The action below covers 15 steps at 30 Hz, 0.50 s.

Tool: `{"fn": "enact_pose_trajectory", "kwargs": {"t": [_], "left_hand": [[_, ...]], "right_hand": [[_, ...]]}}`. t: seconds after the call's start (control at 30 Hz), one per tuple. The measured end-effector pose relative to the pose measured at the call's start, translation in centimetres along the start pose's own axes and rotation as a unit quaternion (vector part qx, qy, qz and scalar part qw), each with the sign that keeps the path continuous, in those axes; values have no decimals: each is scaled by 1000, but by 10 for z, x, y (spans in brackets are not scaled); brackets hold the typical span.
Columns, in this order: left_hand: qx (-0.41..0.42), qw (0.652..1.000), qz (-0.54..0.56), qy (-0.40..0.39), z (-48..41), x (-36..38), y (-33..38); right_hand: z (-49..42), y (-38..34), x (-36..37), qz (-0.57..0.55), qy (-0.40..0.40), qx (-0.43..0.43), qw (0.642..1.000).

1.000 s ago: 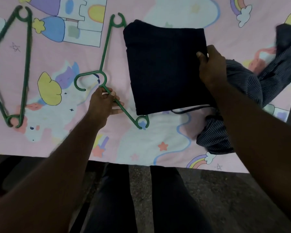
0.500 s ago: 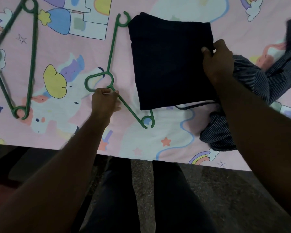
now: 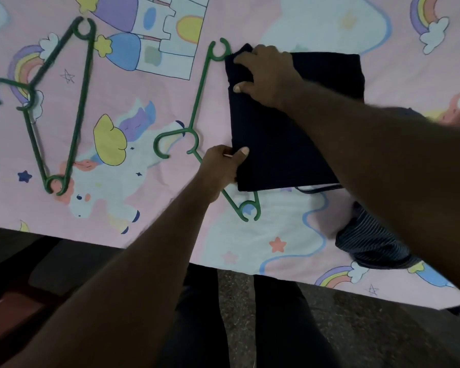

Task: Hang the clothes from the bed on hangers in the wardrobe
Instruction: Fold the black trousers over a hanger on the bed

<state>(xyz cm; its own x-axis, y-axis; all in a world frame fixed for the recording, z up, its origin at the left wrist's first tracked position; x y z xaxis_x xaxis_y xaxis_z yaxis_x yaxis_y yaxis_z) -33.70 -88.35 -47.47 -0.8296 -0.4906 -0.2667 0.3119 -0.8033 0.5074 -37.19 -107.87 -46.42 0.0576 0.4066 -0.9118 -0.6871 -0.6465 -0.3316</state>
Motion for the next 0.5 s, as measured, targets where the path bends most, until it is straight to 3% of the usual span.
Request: {"fn": "enact_pose_trajectory", "kwargs": {"t": [0.2,0.3,0.37,0.5], "left_hand": [[-3,998,-43,-45,1,5,-7],[31,991,-118,-59,4,6,-6],[37,986,-149,-66,5,4,-7],[-1,991,-108,-75,5,3,-6]], "right_hand": [[-19,1,2,66,20,-8,998],[-26,2,0,102,49,5,994],[-22,1,3,83,62,28,994],[23,1,15,36,102,43,993]]}}
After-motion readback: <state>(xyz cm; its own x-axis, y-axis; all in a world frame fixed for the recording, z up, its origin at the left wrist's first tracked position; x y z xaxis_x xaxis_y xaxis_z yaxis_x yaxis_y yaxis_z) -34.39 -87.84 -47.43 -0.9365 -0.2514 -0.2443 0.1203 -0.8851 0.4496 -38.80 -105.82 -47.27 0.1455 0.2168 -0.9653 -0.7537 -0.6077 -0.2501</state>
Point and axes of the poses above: each hand's wrist, its own z-axis away from the middle knuckle, its own x-axis out of the palm, y = z × x, the point moved 2 cm from there along -z, towards the middle knuckle, and after that the axes turned 11 degrees about y, right-handed, at the moved point
